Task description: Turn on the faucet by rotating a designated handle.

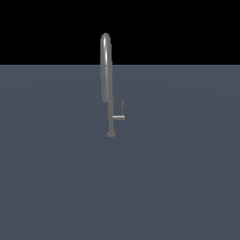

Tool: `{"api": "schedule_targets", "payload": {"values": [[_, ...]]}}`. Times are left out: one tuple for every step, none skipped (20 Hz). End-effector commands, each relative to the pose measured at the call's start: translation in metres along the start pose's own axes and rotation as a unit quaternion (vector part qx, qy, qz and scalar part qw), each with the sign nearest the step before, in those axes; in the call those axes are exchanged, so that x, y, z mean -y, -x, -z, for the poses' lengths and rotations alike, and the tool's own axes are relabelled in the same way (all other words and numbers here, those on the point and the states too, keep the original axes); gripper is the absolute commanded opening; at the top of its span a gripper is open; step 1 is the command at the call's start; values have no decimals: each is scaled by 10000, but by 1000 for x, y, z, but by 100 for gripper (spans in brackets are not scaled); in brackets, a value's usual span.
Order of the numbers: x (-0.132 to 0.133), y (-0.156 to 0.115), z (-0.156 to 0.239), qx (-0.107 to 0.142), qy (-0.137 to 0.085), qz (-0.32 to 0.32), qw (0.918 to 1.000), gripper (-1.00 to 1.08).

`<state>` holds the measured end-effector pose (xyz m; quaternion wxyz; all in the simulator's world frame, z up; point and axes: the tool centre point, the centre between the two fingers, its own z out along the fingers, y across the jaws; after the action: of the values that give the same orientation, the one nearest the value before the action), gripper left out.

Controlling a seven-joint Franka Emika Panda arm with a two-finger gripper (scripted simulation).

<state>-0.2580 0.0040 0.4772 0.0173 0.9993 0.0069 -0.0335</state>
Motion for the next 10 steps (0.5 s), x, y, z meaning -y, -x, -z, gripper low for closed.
{"api": "schedule_targets", "payload": {"values": [[0,0,0,0,0,0,10000,-100],[0,0,0,0,0,0,10000,-100],[0,-1,0,6,-6,-6,10000,-100],[0,-1,0,14,-15,-14,10000,-100],[0,-2,0,26,-27,-25,10000,-100],[1,-3,0,40,-42,-39,10000,-100],[1,-5,-1,58,-60,-57,9999,-100],[1,-7,-1,79,-82,-77,9999,-100],[1,-9,-1,104,-108,-101,9998,-100],[2,-11,-2,131,-136,-127,9997,-100]]}}
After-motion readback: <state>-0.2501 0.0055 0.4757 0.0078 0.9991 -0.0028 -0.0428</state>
